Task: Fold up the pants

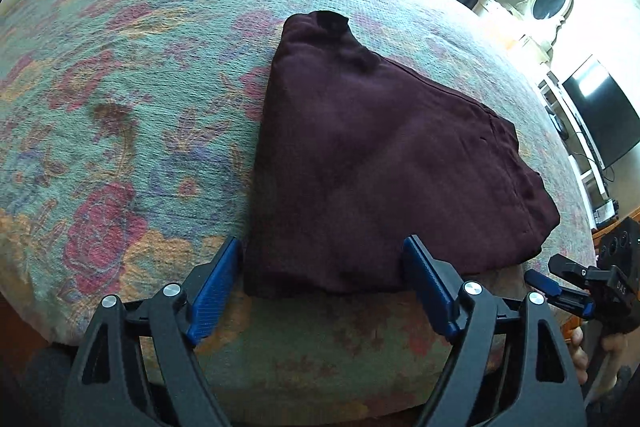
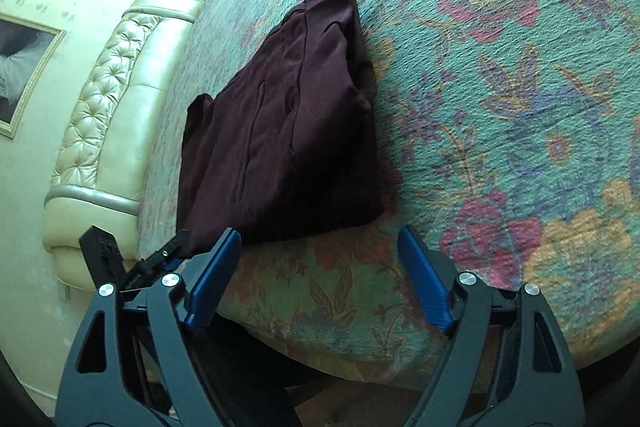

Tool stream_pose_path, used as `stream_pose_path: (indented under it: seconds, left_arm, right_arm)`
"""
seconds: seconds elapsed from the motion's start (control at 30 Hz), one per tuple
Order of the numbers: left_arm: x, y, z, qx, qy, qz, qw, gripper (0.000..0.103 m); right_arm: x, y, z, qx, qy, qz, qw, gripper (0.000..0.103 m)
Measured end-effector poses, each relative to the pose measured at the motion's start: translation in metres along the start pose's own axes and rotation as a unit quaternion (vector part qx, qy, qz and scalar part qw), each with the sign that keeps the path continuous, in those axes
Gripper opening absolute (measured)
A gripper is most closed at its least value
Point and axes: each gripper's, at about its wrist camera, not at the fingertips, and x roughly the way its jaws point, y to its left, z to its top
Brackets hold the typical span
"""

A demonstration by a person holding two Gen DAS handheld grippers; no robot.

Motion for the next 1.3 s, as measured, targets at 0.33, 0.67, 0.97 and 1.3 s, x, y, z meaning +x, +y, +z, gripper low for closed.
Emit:
stream_pose_path:
  seconds: [0.33,0.67,0.97,1.3]
  left_arm:
    - [-0.043,-0.038,-0.029,0.107,-0.071,0.146,0.9809,0.081]
    - [-0.054,-0.032,-0.038,0.093,-0.080,0.175,0.9770,0.081]
    - [-0.055,-0.024,-0.037,0.071,-0.075,0.179,0.9783,0.081]
    - [-0.050,-0.025,-0.040,0.071,-0.069,0.184,0.9779,0.081]
  right_arm:
    - [-0.002,0.049,-0.035,-0.107,-0.043,-0.131,0.985,0.082]
    - [0.013,0.055,-0.048,-0.126,-0.025,-0.138,0.982,0.082]
    - [0.019,0.059,-0.053,-0.138,-0.017,-0.142,0.980,0.082]
    - [0.021,0.059,-0.053,-0.140,-0.013,-0.141,0.980,0.082]
